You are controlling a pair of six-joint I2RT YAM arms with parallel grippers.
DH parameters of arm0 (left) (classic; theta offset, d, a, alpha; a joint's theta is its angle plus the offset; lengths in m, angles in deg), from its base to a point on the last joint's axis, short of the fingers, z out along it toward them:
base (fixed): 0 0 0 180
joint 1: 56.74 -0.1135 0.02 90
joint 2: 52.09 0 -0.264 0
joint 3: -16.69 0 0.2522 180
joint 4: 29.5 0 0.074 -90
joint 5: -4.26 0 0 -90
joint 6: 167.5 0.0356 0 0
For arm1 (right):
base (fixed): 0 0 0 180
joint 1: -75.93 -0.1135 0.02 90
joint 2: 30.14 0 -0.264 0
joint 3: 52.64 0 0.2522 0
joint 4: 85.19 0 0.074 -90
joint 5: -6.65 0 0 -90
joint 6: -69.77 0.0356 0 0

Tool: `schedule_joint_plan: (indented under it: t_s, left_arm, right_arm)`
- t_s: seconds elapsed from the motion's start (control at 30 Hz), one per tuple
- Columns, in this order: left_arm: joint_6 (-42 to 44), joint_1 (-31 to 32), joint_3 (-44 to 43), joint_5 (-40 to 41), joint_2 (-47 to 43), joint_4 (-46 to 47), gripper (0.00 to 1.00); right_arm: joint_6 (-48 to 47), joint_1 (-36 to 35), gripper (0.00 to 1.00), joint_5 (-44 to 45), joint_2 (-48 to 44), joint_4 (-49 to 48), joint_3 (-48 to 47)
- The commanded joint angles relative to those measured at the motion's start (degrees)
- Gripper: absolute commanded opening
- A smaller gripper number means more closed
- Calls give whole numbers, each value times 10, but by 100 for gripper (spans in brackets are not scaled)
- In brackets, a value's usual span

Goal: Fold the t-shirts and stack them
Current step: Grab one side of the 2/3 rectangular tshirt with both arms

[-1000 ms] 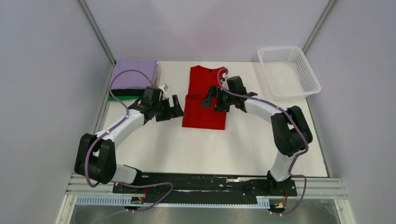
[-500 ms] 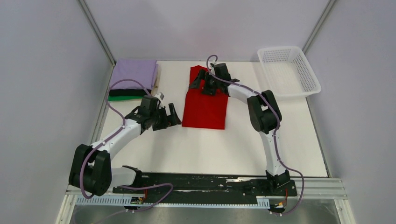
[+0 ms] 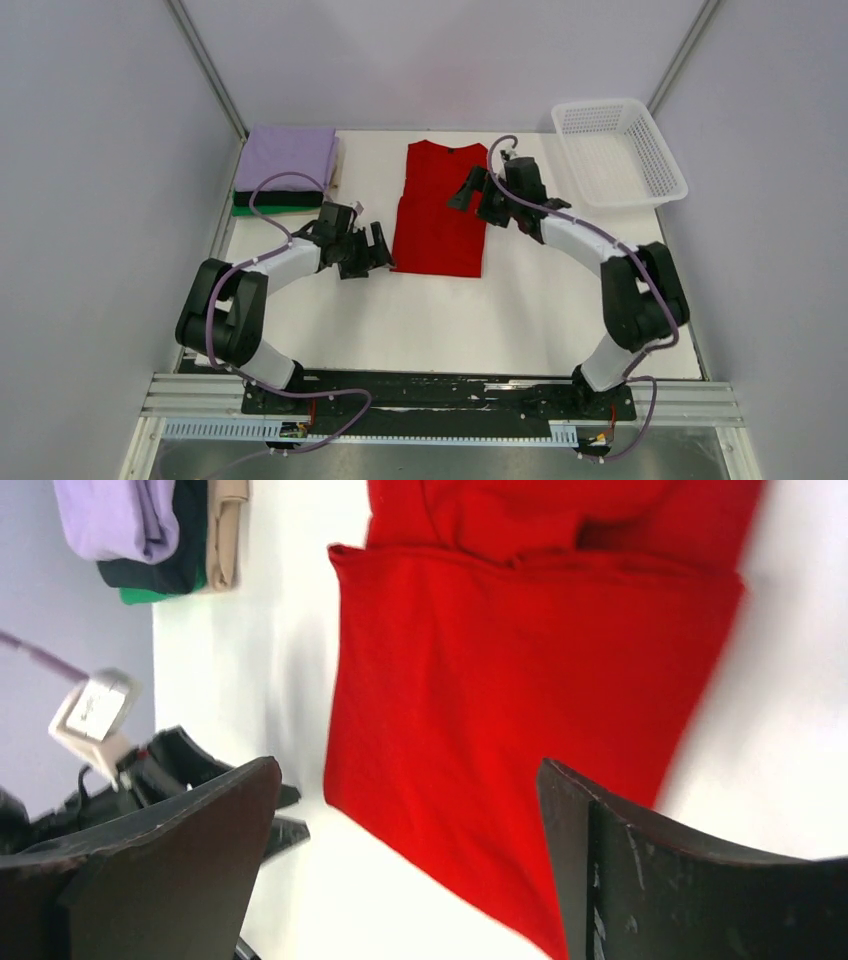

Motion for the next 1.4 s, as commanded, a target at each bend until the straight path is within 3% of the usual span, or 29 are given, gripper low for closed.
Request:
schedule_joint_plan:
  t_s: [0.0, 0.13, 0.3, 0.63, 0.77, 0.9, 1.03, 1.17, 1.37]
  left_arm:
    - [-15, 1, -20, -40, 33, 67, 86]
    - [-17, 1, -35, -61, 81, 78, 67]
    - [-9, 6, -42, -80, 117, 76, 45]
    - [17, 26, -44, -19, 122, 5, 33]
    - [20, 34, -54, -4, 140, -6, 22]
    - [24, 48, -60, 18, 147, -17, 1]
    - [28, 52, -59, 22, 145, -23, 0]
    - [26, 52, -55, 36, 135, -30, 0]
    - [25, 52, -55, 34, 130, -30, 0]
  right_arm:
    - [-22, -2, 100, 107, -110, 8, 114]
    - [-9, -2, 100, 109, -169, 21, 190]
    - [-8, -1, 100, 101, -193, 46, 220]
    - [7, -2, 100, 59, -182, 50, 230]
    - [10, -5, 96, 36, -173, 54, 235]
    - [19, -24, 89, 42, -168, 57, 241]
    - [19, -43, 81, 72, -152, 70, 237]
    - [8, -56, 64, 95, -126, 75, 229]
    - [-1, -59, 47, 137, -84, 80, 212]
